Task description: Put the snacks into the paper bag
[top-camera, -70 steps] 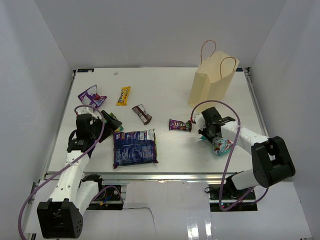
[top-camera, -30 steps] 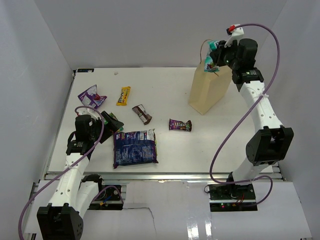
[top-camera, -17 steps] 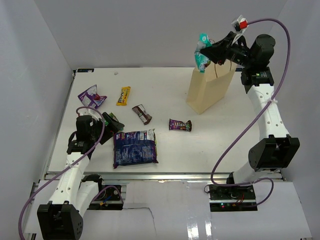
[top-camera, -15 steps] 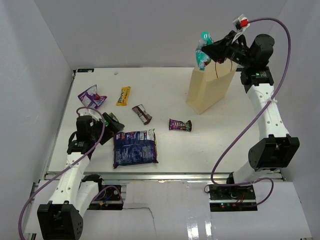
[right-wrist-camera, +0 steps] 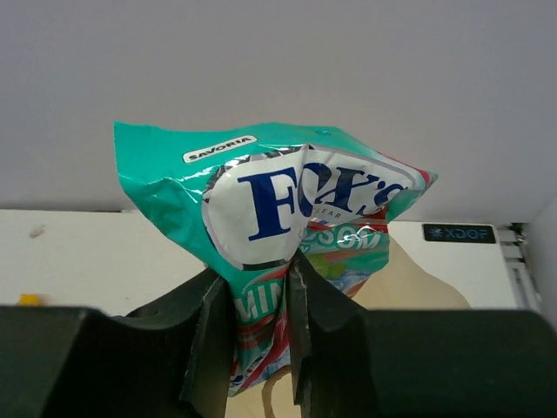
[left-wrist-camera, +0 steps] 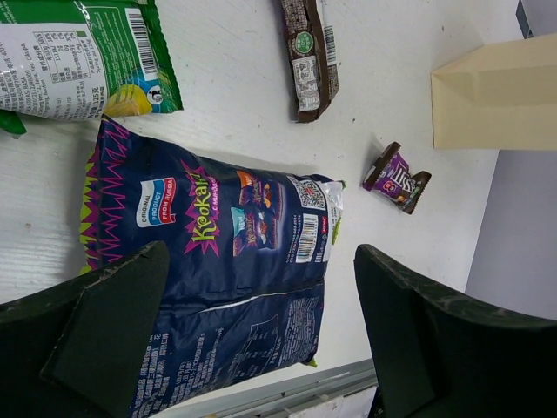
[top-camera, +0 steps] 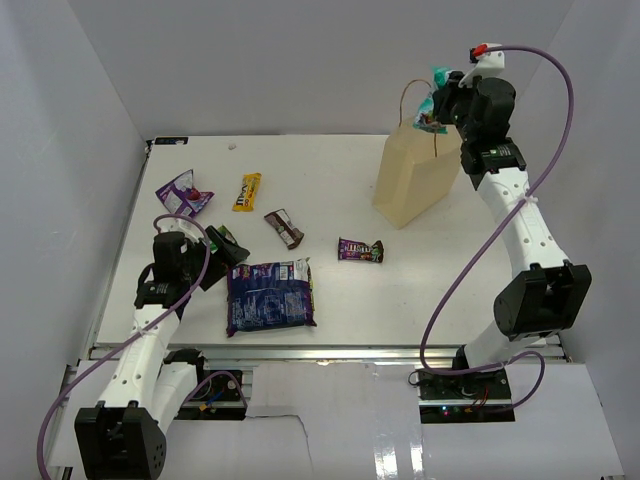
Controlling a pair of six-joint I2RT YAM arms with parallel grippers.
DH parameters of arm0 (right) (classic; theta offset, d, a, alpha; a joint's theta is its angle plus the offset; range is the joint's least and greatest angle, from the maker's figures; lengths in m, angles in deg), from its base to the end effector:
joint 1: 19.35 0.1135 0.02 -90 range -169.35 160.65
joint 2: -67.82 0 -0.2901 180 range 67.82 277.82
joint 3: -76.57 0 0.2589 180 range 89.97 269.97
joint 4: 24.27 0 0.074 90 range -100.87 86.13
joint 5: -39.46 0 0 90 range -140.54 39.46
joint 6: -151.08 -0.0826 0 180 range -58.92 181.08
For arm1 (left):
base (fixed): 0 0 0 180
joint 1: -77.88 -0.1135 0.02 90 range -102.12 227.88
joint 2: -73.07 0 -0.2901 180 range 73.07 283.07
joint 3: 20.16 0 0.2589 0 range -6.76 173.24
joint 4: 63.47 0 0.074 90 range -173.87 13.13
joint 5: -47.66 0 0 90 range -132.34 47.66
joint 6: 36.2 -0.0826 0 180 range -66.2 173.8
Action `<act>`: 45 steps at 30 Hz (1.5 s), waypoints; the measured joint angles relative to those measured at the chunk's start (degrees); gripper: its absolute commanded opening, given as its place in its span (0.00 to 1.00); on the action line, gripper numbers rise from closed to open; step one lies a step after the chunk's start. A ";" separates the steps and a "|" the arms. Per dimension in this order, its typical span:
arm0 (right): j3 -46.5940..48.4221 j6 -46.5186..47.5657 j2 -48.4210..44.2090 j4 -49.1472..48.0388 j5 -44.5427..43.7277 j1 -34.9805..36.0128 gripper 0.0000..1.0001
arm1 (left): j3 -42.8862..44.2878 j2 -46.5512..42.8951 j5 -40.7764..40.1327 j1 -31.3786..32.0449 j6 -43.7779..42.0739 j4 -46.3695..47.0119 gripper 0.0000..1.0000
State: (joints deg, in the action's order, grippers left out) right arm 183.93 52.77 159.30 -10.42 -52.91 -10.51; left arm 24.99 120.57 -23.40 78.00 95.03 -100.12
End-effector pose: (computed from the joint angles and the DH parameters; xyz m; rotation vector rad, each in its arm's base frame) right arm 0.4283 0.0632 0.4799 0.0259 1.5388 0.2062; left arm 0.2009 -0.0272 0.2210 -0.6395 2.2292 -0.7501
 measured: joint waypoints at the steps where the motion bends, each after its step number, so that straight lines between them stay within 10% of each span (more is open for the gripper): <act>1: 0.00 0.72 0.00 0.39 -1.49 0.37 0.47 | 0.00 0.00 -0.02 0.00 0.04 0.00 0.98; 8: -3.61 5.40 -3.67 3.43 -6.47 3.58 0.97 | 1.90 2.45 -5.46 0.02 2.32 -5.70 0.98; 12: -5.29 10.75 -7.04 5.99 1.16 3.17 0.91 | 6.08 6.60 -10.75 0.02 5.03 -12.87 0.98; 19: -6.19 30.56 -11.15 16.57 40.83 2.58 0.96 | 11.45 13.29 -16.87 0.57 7.56 -22.43 0.98; 26: -14.47 37.42 -12.17 21.77 51.36 3.56 0.96 | 9.20 21.29 -12.02 2.75 4.11 -18.67 0.97; 30: -18.38 38.82 -12.28 24.11 53.94 3.56 0.96 | 6.69 25.73 -6.03 3.02 -0.98 -12.81 0.78; 35: -18.75 47.23 -12.33 32.11 59.36 5.42 0.96 | 6.80 30.38 0.96 3.04 -5.75 -7.56 0.05; 45: -24.06 75.43 -12.39 49.62 59.98 21.77 0.95 | 8.74 19.76 12.13 3.13 -10.12 -2.10 0.00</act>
State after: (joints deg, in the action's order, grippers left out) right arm 159.86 128.20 146.91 39.20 7.07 11.26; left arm 33.73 140.33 -11.27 81.12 84.91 -102.22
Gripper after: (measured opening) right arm 0.957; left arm 0.286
